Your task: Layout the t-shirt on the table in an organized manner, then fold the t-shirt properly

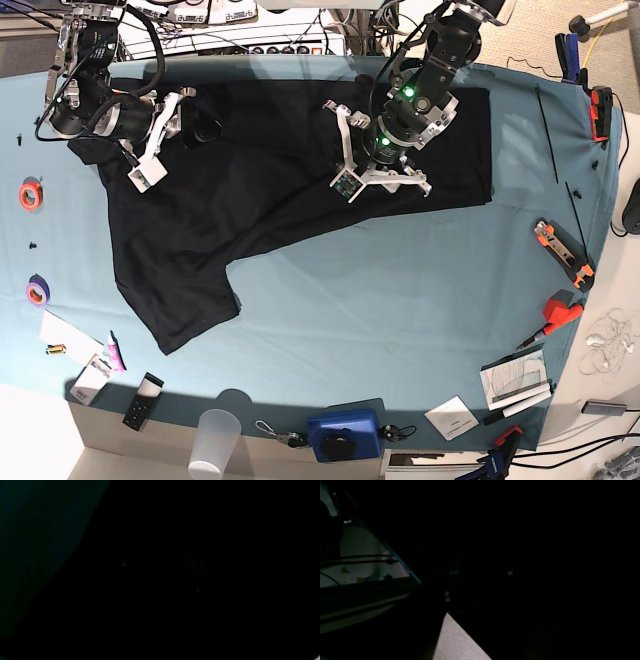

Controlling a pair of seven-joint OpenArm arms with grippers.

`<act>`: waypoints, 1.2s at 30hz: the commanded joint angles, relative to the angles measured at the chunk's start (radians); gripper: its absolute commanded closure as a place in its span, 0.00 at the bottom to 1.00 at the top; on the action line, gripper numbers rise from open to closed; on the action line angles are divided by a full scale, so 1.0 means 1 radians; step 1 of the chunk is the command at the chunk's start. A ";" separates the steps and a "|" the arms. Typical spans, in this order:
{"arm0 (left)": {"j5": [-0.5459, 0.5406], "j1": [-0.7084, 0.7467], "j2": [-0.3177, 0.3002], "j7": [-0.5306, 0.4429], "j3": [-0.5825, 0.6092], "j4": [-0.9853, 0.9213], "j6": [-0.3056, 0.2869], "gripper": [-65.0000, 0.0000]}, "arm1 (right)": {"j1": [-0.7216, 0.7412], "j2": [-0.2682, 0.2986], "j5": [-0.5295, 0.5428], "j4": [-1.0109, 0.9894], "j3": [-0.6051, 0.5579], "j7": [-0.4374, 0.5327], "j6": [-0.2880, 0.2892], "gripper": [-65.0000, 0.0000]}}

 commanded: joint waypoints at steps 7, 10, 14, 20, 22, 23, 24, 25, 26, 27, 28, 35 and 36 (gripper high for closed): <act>0.075 -0.006 0.005 -0.014 0.000 0.013 -0.014 1.00 | 0.006 0.016 0.020 0.014 0.005 0.015 0.001 0.69; 0.113 -0.017 0.005 -0.014 0.000 0.013 0.049 1.00 | 0.006 0.016 0.019 0.014 0.005 0.015 0.001 0.69; 0.139 -0.057 0.005 -0.014 0.000 0.013 0.076 1.00 | 0.006 0.016 -0.003 0.014 0.005 0.016 0.001 0.69; 0.139 -0.140 0.005 -0.016 -0.001 0.012 0.076 1.00 | 0.006 0.017 -0.028 0.014 0.005 0.016 0.001 0.69; 0.145 -0.174 0.004 -0.025 -0.001 0.005 0.076 1.00 | 0.006 0.017 -0.028 0.014 0.005 0.016 0.001 0.69; 0.154 -0.193 0.004 -0.027 -0.001 -0.003 0.076 1.00 | 0.006 0.016 -0.028 0.014 0.005 0.016 0.001 0.69; 0.164 -0.213 0.004 -0.031 -0.001 -0.016 0.076 1.00 | 0.006 0.016 -0.028 0.014 0.005 0.016 0.001 0.69; 0.174 -0.235 0.004 -0.031 -0.001 -0.037 0.076 1.00 | 0.006 0.016 -0.028 0.014 0.005 0.016 0.001 0.69; 0.183 -0.257 0.004 -0.031 -0.001 -0.065 0.075 1.00 | 0.006 0.016 -0.028 0.014 0.005 0.016 0.001 0.69; 0.189 -0.281 0.003 -0.040 -0.001 -0.098 0.075 1.00 | 0.005 0.017 -0.028 0.014 0.005 0.015 0.001 0.69; 0.193 -0.304 -0.001 -0.061 -0.001 -0.136 0.073 1.00 | 0.005 0.016 -0.028 0.014 0.005 0.015 0.001 0.69; 0.199 -0.483 -0.018 -0.142 -0.001 -0.389 0.073 1.00 | 0.005 0.016 -0.028 0.014 0.005 0.016 0.001 0.69; 0.198 -0.507 -0.018 -0.142 -0.001 -0.409 0.073 1.00 | 0.005 0.016 -0.028 0.014 0.005 0.016 0.001 0.69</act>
